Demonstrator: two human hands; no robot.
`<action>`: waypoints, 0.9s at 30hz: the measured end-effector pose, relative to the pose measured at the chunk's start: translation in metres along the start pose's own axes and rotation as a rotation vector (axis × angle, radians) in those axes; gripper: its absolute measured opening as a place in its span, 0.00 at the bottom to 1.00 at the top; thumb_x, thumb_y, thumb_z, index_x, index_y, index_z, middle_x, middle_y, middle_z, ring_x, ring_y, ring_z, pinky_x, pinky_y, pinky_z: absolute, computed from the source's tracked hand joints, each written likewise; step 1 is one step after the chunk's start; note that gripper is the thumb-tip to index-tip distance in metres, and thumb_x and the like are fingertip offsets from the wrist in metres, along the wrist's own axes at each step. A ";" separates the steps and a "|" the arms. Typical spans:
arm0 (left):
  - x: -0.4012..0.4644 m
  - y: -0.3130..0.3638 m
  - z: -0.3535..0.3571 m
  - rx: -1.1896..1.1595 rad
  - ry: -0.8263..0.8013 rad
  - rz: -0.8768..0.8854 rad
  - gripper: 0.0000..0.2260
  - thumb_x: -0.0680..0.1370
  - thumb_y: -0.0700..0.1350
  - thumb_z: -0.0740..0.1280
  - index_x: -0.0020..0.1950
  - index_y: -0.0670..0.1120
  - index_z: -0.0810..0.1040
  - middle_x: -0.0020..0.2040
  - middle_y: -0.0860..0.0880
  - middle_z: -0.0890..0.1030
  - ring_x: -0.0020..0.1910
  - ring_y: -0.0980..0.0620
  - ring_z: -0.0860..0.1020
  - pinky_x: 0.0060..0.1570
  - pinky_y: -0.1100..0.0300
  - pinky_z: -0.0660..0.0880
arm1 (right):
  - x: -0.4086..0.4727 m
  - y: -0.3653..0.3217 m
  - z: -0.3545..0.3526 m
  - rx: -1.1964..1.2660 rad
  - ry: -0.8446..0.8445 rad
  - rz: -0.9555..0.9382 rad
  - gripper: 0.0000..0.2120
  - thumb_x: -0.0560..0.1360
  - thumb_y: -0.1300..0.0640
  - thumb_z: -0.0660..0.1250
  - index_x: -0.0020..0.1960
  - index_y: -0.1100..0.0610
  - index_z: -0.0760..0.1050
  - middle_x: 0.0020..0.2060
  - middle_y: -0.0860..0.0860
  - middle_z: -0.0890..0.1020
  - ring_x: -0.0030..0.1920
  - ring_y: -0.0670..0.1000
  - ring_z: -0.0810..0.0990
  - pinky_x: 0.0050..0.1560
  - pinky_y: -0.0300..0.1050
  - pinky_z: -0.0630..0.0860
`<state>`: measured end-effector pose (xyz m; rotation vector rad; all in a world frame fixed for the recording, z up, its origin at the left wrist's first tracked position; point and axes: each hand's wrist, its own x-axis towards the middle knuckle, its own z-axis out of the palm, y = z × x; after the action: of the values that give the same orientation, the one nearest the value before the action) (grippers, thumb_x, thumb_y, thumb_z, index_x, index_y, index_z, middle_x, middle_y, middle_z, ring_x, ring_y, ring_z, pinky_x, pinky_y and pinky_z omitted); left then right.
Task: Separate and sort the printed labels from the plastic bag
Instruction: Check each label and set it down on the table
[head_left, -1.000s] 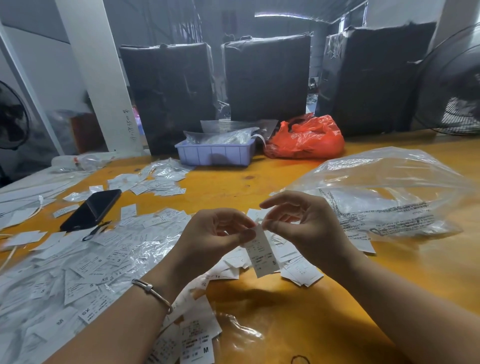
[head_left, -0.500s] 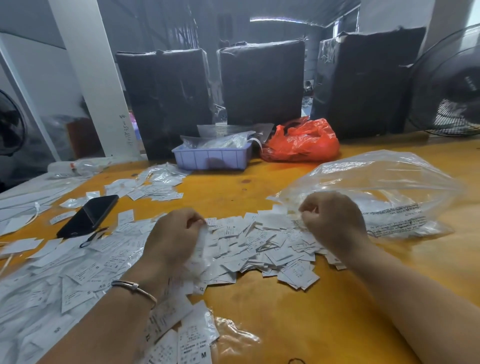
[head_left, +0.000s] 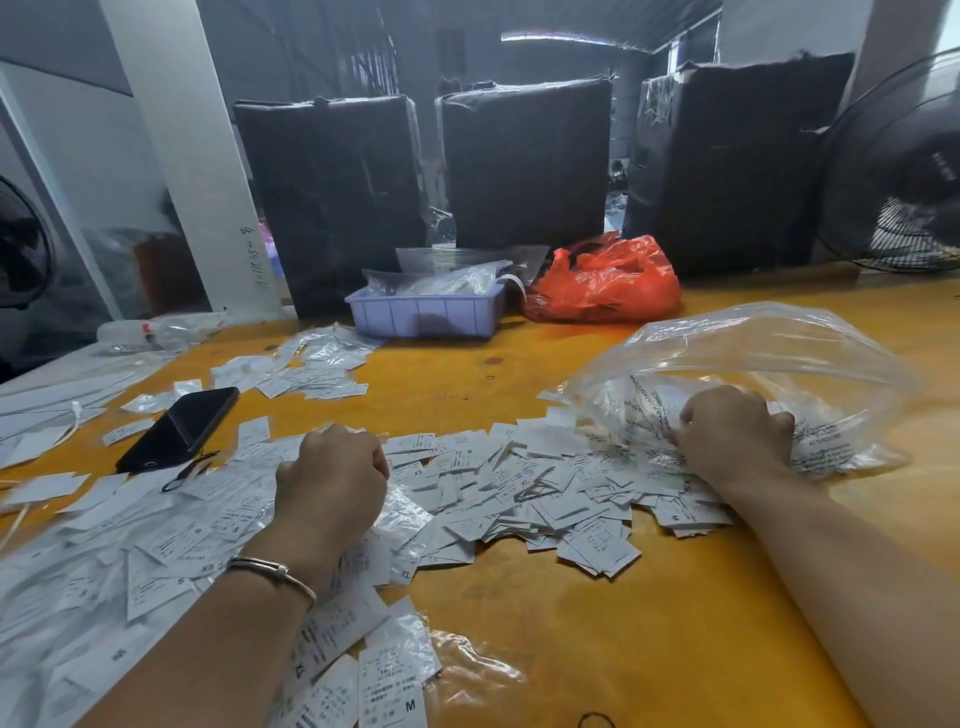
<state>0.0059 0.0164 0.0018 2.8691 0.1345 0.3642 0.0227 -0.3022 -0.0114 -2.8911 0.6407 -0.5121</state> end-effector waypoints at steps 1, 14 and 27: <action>0.000 0.001 0.001 -0.010 0.004 0.009 0.14 0.75 0.36 0.57 0.45 0.52 0.78 0.54 0.50 0.76 0.56 0.48 0.70 0.51 0.51 0.70 | 0.000 0.000 0.000 0.019 0.009 0.008 0.07 0.76 0.53 0.67 0.52 0.54 0.79 0.54 0.53 0.78 0.60 0.57 0.71 0.59 0.53 0.63; -0.007 0.015 0.010 -0.422 -0.022 0.371 0.12 0.78 0.38 0.65 0.42 0.56 0.79 0.52 0.55 0.79 0.56 0.54 0.74 0.58 0.55 0.71 | 0.000 -0.002 0.006 0.025 -0.032 -0.081 0.11 0.76 0.62 0.58 0.55 0.52 0.75 0.57 0.54 0.78 0.59 0.57 0.71 0.54 0.53 0.62; -0.010 0.017 0.011 -0.493 -0.061 0.450 0.12 0.77 0.38 0.66 0.42 0.54 0.81 0.50 0.58 0.79 0.56 0.55 0.76 0.59 0.48 0.74 | 0.000 -0.001 0.003 0.310 0.264 -0.016 0.06 0.73 0.62 0.67 0.42 0.58 0.82 0.43 0.59 0.82 0.50 0.62 0.76 0.53 0.53 0.67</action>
<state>-0.0005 -0.0039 -0.0063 2.3904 -0.5427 0.3321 0.0239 -0.3017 -0.0136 -2.5609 0.5176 -0.9172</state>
